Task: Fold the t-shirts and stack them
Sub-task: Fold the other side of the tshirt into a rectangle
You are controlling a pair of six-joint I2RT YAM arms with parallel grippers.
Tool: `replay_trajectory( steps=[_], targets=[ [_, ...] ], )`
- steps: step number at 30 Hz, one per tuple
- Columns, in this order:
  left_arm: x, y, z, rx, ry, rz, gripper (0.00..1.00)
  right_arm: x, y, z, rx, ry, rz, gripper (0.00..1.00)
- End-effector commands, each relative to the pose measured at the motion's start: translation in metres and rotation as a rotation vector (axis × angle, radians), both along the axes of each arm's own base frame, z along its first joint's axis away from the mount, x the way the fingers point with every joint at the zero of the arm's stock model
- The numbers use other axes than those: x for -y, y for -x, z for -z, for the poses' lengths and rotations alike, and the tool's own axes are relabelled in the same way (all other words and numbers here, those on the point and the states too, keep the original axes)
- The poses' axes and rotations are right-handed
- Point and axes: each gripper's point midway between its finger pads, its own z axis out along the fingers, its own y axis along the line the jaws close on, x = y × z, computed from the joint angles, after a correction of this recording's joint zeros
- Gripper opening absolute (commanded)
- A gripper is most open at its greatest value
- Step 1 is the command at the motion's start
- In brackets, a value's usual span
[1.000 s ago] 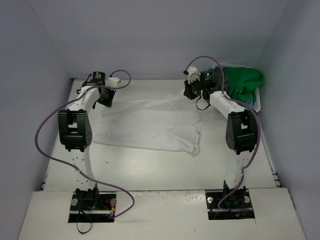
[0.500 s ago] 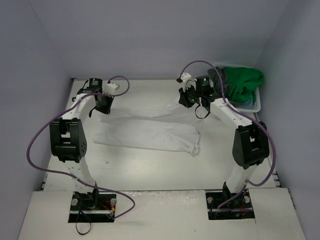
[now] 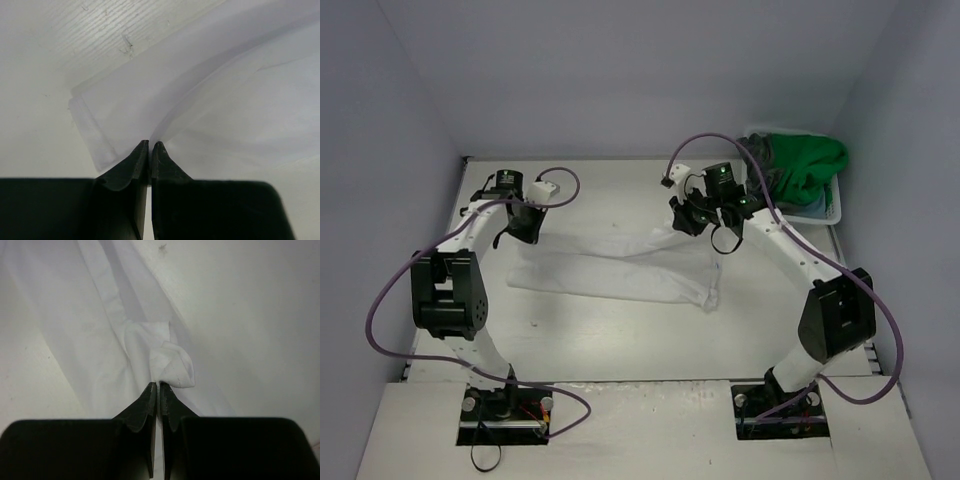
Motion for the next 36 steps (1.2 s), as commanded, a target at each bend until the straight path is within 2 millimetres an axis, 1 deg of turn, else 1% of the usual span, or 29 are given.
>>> replay_trajectory(
  steps=[1, 2, 3, 5, 6, 7, 9, 11, 12, 15, 16, 18, 23, 26, 29, 30, 32, 33, 35, 36],
  targets=[
    [0.002, 0.000, -0.032, 0.084, 0.004, 0.032, 0.00, -0.005, 0.025, -0.003, -0.013, 0.034, -0.072, 0.00],
    [0.003, 0.002, -0.031, 0.080, 0.006, 0.036, 0.00, -0.003, 0.032, 0.005, -0.039, 0.057, -0.084, 0.00],
    [0.002, 0.006, -0.028, 0.070, 0.005, 0.036, 0.00, -0.006, 0.037, 0.009, -0.052, 0.070, -0.098, 0.00],
    [0.002, 0.011, -0.027, 0.060, 0.004, 0.048, 0.00, -0.004, 0.044, 0.022, -0.086, 0.107, -0.108, 0.01],
    [0.002, 0.015, -0.025, 0.052, 0.002, 0.054, 0.00, -0.007, 0.048, 0.030, -0.103, 0.129, -0.120, 0.02],
    [0.003, 0.017, -0.023, 0.046, 0.001, 0.058, 0.00, -0.003, 0.051, 0.037, -0.121, 0.164, -0.112, 0.06],
    [0.002, 0.023, -0.018, 0.027, -0.002, 0.068, 0.00, -0.003, 0.058, 0.051, -0.142, 0.211, -0.119, 0.09],
    [0.001, 0.028, -0.015, 0.016, -0.006, 0.078, 0.00, 0.003, 0.058, 0.062, -0.155, 0.264, -0.092, 0.18],
    [0.002, 0.032, -0.012, 0.002, -0.004, 0.084, 0.00, 0.003, 0.062, 0.071, -0.178, 0.288, -0.095, 0.19],
    [0.002, 0.037, -0.008, -0.018, -0.008, 0.103, 0.00, 0.010, 0.068, 0.087, -0.204, 0.348, -0.090, 0.29],
    [0.002, 0.039, -0.008, -0.026, -0.008, 0.103, 0.00, 0.009, 0.072, 0.090, -0.206, 0.363, -0.100, 0.34],
    [0.002, 0.041, -0.008, -0.033, -0.007, 0.105, 0.00, 0.011, 0.075, 0.096, -0.211, 0.386, -0.103, 0.34],
    [0.001, 0.044, -0.005, -0.051, -0.013, 0.117, 0.00, 0.012, 0.077, 0.098, -0.213, 0.398, -0.107, 0.33],
    [0.000, 0.053, 0.002, -0.082, -0.026, 0.135, 0.00, 0.011, 0.078, 0.099, -0.218, 0.395, -0.111, 0.32],
    [-0.003, 0.059, 0.008, -0.094, -0.045, 0.160, 0.00, 0.012, 0.081, 0.105, -0.233, 0.401, -0.118, 0.26],
    [-0.004, 0.064, 0.012, -0.108, -0.051, 0.166, 0.00, 0.012, 0.082, 0.106, -0.235, 0.402, -0.122, 0.22],
    [-0.006, 0.068, 0.015, -0.120, -0.062, 0.179, 0.00, 0.015, 0.086, 0.112, -0.249, 0.412, -0.128, 0.20],
    [-0.005, 0.073, 0.018, -0.134, -0.059, 0.188, 0.00, 0.015, 0.088, 0.113, -0.253, 0.413, -0.133, 0.18],
    [0.000, 0.084, 0.021, -0.171, -0.031, 0.220, 0.00, 0.019, 0.094, 0.119, -0.267, 0.431, -0.140, 0.20],
    [0.003, 0.089, 0.024, -0.190, -0.017, 0.234, 0.00, 0.021, 0.095, 0.121, -0.266, 0.441, -0.139, 0.28]
  ],
)
